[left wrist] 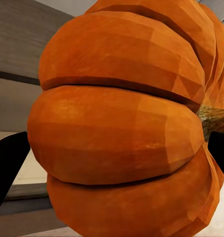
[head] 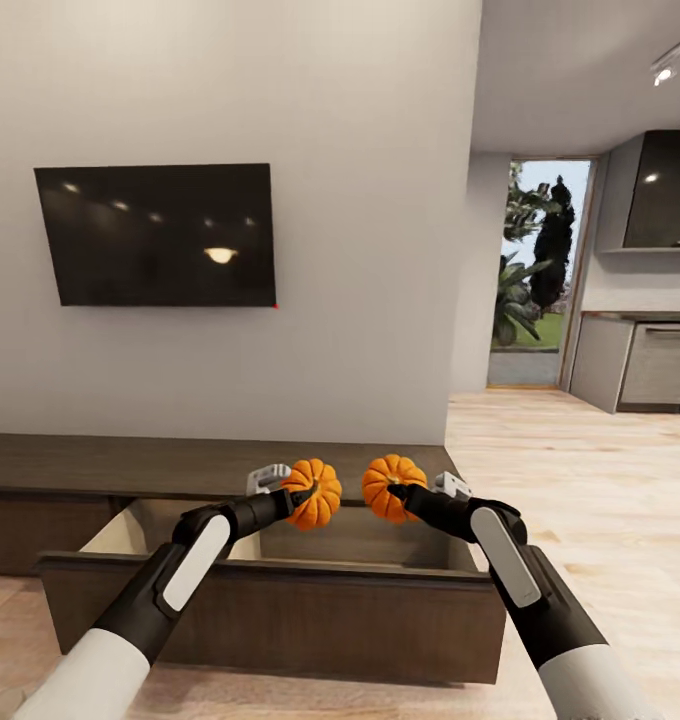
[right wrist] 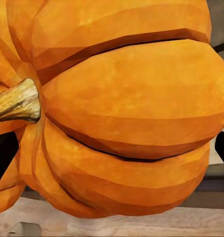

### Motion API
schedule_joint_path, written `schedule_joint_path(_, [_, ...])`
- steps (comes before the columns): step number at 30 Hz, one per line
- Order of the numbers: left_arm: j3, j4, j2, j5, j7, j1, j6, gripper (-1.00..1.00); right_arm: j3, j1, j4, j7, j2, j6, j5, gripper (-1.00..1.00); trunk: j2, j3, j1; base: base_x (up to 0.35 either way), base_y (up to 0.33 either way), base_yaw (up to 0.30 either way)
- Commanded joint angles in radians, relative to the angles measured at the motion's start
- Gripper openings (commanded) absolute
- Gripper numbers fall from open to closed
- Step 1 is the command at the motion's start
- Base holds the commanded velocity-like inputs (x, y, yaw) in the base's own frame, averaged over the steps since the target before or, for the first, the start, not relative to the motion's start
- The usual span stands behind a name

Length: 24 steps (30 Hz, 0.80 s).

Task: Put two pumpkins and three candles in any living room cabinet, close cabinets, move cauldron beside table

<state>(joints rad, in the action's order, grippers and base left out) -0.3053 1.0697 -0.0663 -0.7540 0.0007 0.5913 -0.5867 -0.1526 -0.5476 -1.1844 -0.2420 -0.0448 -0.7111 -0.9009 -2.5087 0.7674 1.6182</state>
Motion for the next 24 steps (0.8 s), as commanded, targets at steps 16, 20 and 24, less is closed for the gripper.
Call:
schedule_joint_path(16, [-0.005, 0.008, -0.001, -0.004, 0.004, -0.001, 0.001, -1.00, -0.038, -0.054, 0.113, -0.063, 0.009, 0.004, -0.013, -1.00, -0.001, 0.001, 0.000, 0.000, 0.000, 0.000])
schedule_joint_path(20, [-0.006, 0.008, -0.001, -0.004, 0.004, -0.001, 0.002, -1.00, -0.038, -0.056, 0.120, -0.062, 0.009, 0.021, -0.013, -1.00, -0.001, 0.001, 0.000, 0.000, 0.000, 0.000])
schedule_joint_path(24, [-0.006, 0.005, -0.001, -0.004, 0.004, -0.001, 0.002, -1.00, -0.040, -0.055, 0.135, -0.061, 0.009, 0.042, -0.012, -1.00, -0.001, 0.001, 0.000, 0.000, 0.000, 0.000])
